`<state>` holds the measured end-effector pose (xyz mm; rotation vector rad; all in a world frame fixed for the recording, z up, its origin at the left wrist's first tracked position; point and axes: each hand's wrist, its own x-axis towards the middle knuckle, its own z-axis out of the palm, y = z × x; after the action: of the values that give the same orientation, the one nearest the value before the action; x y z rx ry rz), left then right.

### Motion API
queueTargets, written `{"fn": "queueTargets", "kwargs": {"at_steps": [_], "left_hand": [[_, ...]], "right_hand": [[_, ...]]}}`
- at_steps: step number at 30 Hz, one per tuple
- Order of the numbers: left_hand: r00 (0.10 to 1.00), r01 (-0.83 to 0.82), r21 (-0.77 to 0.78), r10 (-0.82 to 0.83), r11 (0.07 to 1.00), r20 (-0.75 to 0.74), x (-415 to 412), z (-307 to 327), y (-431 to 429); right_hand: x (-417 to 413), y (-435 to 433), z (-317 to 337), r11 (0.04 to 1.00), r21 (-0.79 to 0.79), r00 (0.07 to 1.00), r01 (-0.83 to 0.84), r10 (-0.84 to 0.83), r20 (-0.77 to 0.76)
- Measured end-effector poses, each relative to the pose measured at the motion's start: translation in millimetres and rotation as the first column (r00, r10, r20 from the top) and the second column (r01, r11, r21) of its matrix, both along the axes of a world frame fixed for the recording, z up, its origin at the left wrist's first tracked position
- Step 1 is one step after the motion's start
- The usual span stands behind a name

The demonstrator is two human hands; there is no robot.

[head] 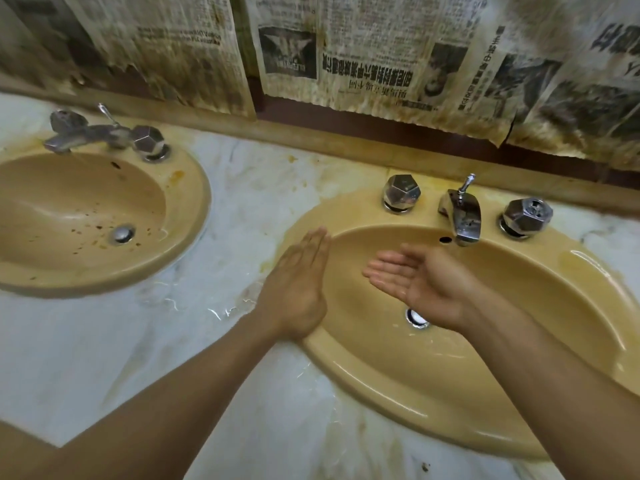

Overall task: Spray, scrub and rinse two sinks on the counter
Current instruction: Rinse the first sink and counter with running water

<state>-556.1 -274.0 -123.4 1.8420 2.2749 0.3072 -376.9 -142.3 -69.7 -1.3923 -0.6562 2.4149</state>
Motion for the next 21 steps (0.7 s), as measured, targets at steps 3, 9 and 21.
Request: {"fn": "queueTargets", "kwargs": {"at_steps": [3,9,21], "left_hand": [[0.997,0.029,-0.062,-0.033,0.998,-0.064,-18.6,-12.9,16.4],[0.973,0.139,-0.063,-0.148,0.988,-0.178,-26.7,-19.7,87.2],[0.94,0.324,-0.02,-0.324,0.946,-0.106,-38.3,-23.2,64.9]], "right_hand": [[42.5,20.6,-16.8,0.917,-0.187,0.929,0.353,-0.366,-0.045],[21.2,29.0,-12.3,0.846,-0.272,0.85,0.459,-0.507,-0.144],[-16.8,29.4,8.8,0.973,0.07,0.973,0.22,-0.214,-0.092]]}}
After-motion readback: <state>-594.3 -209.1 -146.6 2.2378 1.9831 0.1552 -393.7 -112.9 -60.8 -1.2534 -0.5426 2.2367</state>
